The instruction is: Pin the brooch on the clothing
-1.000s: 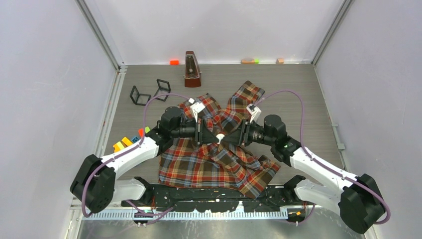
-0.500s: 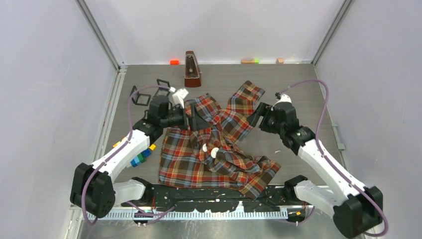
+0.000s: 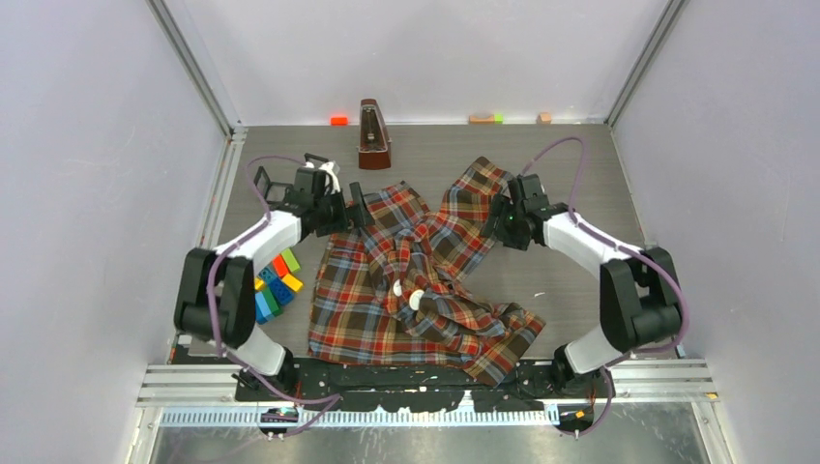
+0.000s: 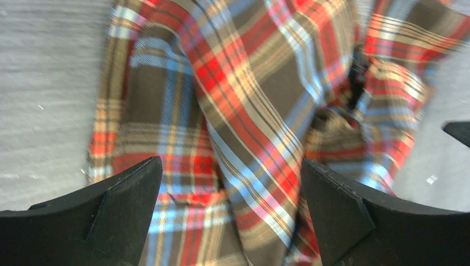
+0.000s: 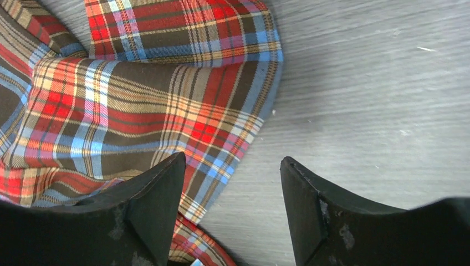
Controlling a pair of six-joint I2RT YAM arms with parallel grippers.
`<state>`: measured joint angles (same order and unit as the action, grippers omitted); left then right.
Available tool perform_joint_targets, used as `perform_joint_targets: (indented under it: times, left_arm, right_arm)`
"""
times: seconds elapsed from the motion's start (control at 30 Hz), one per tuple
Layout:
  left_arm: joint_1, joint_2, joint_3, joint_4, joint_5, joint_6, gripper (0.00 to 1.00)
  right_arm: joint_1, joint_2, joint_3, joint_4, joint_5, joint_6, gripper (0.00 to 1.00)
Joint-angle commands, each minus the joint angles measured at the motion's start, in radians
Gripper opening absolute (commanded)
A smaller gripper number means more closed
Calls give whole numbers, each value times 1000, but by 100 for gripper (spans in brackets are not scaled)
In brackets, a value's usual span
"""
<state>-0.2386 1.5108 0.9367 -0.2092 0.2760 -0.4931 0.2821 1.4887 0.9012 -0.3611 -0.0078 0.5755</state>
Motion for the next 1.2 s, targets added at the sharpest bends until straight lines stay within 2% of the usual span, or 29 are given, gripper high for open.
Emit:
perform_joint_targets:
  times: [0.0,0.17,0.3,0.37,0.43,0.47,0.53,0.6,0.7,0.83,0.87,0.9,0.93,1.0,1.13,1.17]
  left_arm:
    - [10,131,133,-49,-139,77,100]
    - [11,225,230,-127,-215,125,94]
    - [11,274,291,-197,-230,155,96]
    - [11,301,329,-245,-222,172,79]
    - [12,324,359,-285,-215,185,59]
    - [11,328,365,-294,-216,188,54]
    - [12,333,367,-302,-228,184,54]
    - [12,339,370,-311,-234,174,61]
    - [12,350,374,-317,-238,160,65]
    - [12,376,378,-324,-251,150,66]
    - [11,386,379,-328,-254,148,66]
    - [11,397,380,-331,-258,147,62]
    - [12,407,381,-335,-258,146,58]
    - [12,422,375,-336,-256,142,49]
    - [12,428,347,-327,-268,144,27]
    - [12,431,340,-328,-291,145,24]
  right_arm:
    - [5,108,80,64,-62,25,67]
    - [71,215,200,-29,-50,26,67]
    - [124,281,279,-149,62,43,66]
    - [141,293,295,-208,158,69,64]
    - [143,306,299,-232,227,80,63]
    - [142,313,315,-246,243,75,63]
    - [130,336,340,-279,266,62,63]
    - [104,366,354,-291,244,56,63]
    - [62,388,360,-290,186,43,60]
    - [21,424,367,-264,154,17,43]
    - [7,436,368,-255,142,18,32]
    - [-23,442,374,-251,110,25,26]
    - [-39,452,379,-247,96,28,14]
    - [-82,458,397,-244,98,29,3]
    - [-138,455,439,-217,169,1,0]
    - [-151,458,456,-209,183,-17,0]
